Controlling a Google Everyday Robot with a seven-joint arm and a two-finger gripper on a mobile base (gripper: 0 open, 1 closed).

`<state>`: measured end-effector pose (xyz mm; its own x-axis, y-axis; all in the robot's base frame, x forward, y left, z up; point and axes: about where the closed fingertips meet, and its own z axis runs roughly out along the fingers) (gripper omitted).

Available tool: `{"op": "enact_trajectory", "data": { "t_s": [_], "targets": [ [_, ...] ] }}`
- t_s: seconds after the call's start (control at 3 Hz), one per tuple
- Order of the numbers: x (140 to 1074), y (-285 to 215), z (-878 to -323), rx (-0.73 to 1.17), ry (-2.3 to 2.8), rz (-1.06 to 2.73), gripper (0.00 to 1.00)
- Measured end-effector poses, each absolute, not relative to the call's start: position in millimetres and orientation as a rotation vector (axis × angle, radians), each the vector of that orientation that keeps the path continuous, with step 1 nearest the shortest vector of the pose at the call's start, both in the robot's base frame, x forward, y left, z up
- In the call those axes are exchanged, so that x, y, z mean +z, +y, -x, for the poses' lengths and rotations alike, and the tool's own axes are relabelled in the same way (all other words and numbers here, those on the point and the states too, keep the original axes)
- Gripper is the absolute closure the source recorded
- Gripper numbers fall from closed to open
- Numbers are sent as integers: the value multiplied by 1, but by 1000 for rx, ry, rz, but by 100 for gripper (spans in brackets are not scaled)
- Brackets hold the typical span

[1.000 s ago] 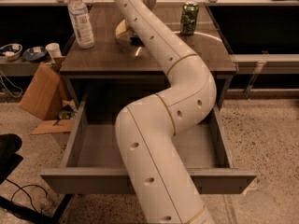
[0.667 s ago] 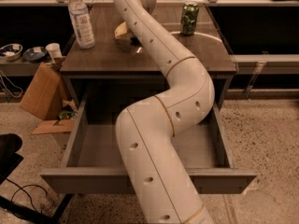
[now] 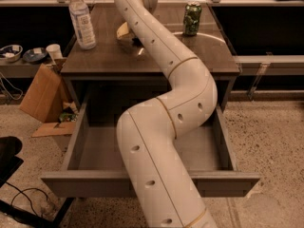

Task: Place rxbar blueberry into top drawer

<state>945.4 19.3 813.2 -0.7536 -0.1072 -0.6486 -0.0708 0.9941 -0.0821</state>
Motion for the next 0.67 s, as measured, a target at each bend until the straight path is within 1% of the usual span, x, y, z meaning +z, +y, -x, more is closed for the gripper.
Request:
{"op": "enact_trajectory", "data": {
  "t_s": [0.33,0.67],
  "targets": [
    [813,19,-945,-68,2427,123,87],
    [835,19,-936,-68,2427,123,100]
  ]
}}
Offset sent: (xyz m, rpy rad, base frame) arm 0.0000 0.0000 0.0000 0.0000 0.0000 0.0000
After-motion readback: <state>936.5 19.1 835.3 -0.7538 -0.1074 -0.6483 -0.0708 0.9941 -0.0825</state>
